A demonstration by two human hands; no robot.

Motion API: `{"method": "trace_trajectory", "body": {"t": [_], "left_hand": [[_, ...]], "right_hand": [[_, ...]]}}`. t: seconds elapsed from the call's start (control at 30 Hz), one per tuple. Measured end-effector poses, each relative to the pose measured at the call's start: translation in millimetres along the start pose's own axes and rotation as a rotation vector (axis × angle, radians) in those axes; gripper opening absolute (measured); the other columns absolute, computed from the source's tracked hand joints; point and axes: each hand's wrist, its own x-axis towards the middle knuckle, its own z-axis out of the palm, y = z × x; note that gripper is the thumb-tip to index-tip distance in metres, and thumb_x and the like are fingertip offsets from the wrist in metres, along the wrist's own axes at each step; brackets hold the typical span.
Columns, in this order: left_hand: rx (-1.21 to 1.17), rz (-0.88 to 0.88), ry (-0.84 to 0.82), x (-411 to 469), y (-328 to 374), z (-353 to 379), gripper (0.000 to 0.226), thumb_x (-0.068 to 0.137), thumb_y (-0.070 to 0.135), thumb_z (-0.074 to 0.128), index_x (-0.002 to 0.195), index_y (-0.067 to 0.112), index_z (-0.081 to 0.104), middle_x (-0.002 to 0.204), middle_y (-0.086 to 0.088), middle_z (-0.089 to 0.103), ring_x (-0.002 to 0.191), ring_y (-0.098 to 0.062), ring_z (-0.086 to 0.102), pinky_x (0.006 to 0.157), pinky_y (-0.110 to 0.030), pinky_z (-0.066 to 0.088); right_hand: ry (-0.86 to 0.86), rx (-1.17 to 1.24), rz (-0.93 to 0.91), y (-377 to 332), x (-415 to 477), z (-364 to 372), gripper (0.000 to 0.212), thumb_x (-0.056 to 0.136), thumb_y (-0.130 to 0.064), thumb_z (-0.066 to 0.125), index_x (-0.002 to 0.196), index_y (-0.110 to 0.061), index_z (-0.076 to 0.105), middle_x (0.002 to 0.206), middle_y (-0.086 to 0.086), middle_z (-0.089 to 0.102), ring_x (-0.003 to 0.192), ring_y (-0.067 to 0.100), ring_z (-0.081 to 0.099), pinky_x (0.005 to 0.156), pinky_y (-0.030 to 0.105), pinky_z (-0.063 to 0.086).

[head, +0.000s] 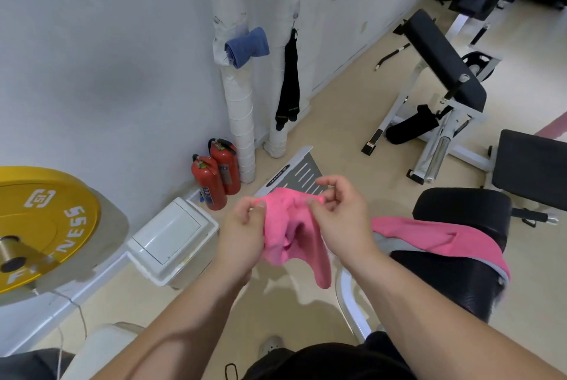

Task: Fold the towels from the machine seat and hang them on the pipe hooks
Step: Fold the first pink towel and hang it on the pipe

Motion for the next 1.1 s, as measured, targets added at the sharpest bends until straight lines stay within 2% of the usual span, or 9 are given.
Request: {"method": "trace_trajectory", "body": {"t": [0.1, 0.2, 0.37, 0.43, 0.47, 0.6, 0.8, 0.93, 1.1], "left_hand": [[-0.029, 0.058, -0.071, -20.0, 9.8, 7.6, 0.023, 0.104, 0.018, 0.048, 0.086, 0.023, 0.063, 0.067, 0.009, 0.066, 0.062, -0.01, 0.059, 0.061, -0.031, 0.049], [-0.078, 0.072, -0.104, -33.2, 19.1, 13.4, 0.023, 0.105, 0.011, 0.046, 0.087, 0.014, 0.06, 0.061, 0.003, 0.061, 0.057, -0.01, 0.056, 0.058, -0.024, 0.047], [-0.078, 0.059, -0.1, -33.2, 21.1, 13.3, 0.031, 0.105, 0.014, 0.047, 0.082, 0.029, 0.061, 0.066, 0.008, 0.066, 0.066, -0.013, 0.062, 0.071, -0.05, 0.055], [-0.096, 0.033, -0.122, -32.9, 23.0, 12.1, 0.033, 0.106, 0.018, 0.046, 0.078, 0.031, 0.06, 0.068, -0.005, 0.064, 0.065, -0.021, 0.059, 0.07, -0.058, 0.055], [-0.109, 0.024, -0.124, -33.0, 24.8, 11.9, 0.033, 0.106, 0.019, 0.045, 0.078, 0.029, 0.059, 0.066, -0.009, 0.062, 0.063, -0.022, 0.057, 0.066, -0.056, 0.055], [-0.175, 0.008, -0.11, -35.4, 36.4, 10.7, 0.024, 0.107, 0.015, 0.044, 0.088, 0.012, 0.059, 0.053, 0.003, 0.059, 0.049, -0.014, 0.054, 0.044, -0.022, 0.044], [-0.213, 0.046, -0.211, -36.0, 39.2, 8.0, 0.016, 0.102, 0.007, 0.053, 0.103, 0.007, 0.069, 0.066, 0.001, 0.071, 0.056, -0.009, 0.062, 0.047, -0.018, 0.046], [-0.006, 0.182, -0.255, -28.3, 37.9, -0.2, 0.025, 0.103, 0.003, 0.049, 0.097, 0.017, 0.068, 0.062, 0.015, 0.066, 0.051, 0.001, 0.056, 0.051, -0.013, 0.041], [0.121, 0.268, -0.326, -12.5, 40.8, -17.3, 0.023, 0.103, 0.005, 0.05, 0.098, 0.018, 0.069, 0.074, 0.018, 0.065, 0.067, -0.001, 0.057, 0.067, -0.02, 0.045]], "right_hand": [[-0.099, 0.073, -0.024, -9.4, -10.0, 8.5, 0.028, 0.087, -0.007, 0.071, 0.099, -0.031, 0.063, 0.071, -0.005, 0.058, 0.059, 0.008, 0.054, 0.062, 0.024, 0.049], [-0.159, 0.097, -0.022, -12.2, -17.4, 14.0, 0.03, 0.084, -0.007, 0.075, 0.103, -0.028, 0.065, 0.08, 0.007, 0.064, 0.069, 0.024, 0.06, 0.07, 0.035, 0.057], [-0.2, 0.133, -0.019, -14.6, -23.5, 15.4, 0.027, 0.085, -0.008, 0.077, 0.104, -0.023, 0.066, 0.083, 0.008, 0.066, 0.072, 0.017, 0.062, 0.074, 0.027, 0.056], [-0.231, 0.151, -0.016, -16.5, -25.2, 14.7, 0.026, 0.088, -0.005, 0.073, 0.106, -0.022, 0.065, 0.084, 0.005, 0.068, 0.072, 0.011, 0.063, 0.072, 0.023, 0.054], [-0.242, 0.156, -0.012, -17.7, -26.2, 14.2, 0.026, 0.09, -0.004, 0.069, 0.107, -0.022, 0.064, 0.084, 0.001, 0.069, 0.072, 0.009, 0.064, 0.071, 0.021, 0.054], [-0.274, 0.13, -0.029, -18.7, -27.0, 9.9, 0.032, 0.094, -0.001, 0.056, 0.112, -0.027, 0.063, 0.089, -0.006, 0.074, 0.086, 0.01, 0.07, 0.078, 0.019, 0.054], [-0.32, 0.006, -0.141, -11.3, -22.9, 5.2, 0.037, 0.094, -0.002, 0.051, 0.118, -0.027, 0.061, 0.096, -0.009, 0.072, 0.092, 0.012, 0.067, 0.084, 0.023, 0.052], [-0.231, -0.299, -0.441, -0.1, -2.6, -7.3, 0.028, 0.083, -0.018, 0.069, 0.109, -0.028, 0.071, 0.112, -0.006, 0.054, 0.107, 0.012, 0.056, 0.094, 0.023, 0.044], [-0.408, -0.498, -0.485, -1.6, 28.6, -33.2, 0.023, 0.076, -0.053, 0.069, 0.09, -0.035, 0.069, 0.13, -0.004, 0.049, 0.125, 0.016, 0.045, 0.104, 0.033, 0.037]]}}
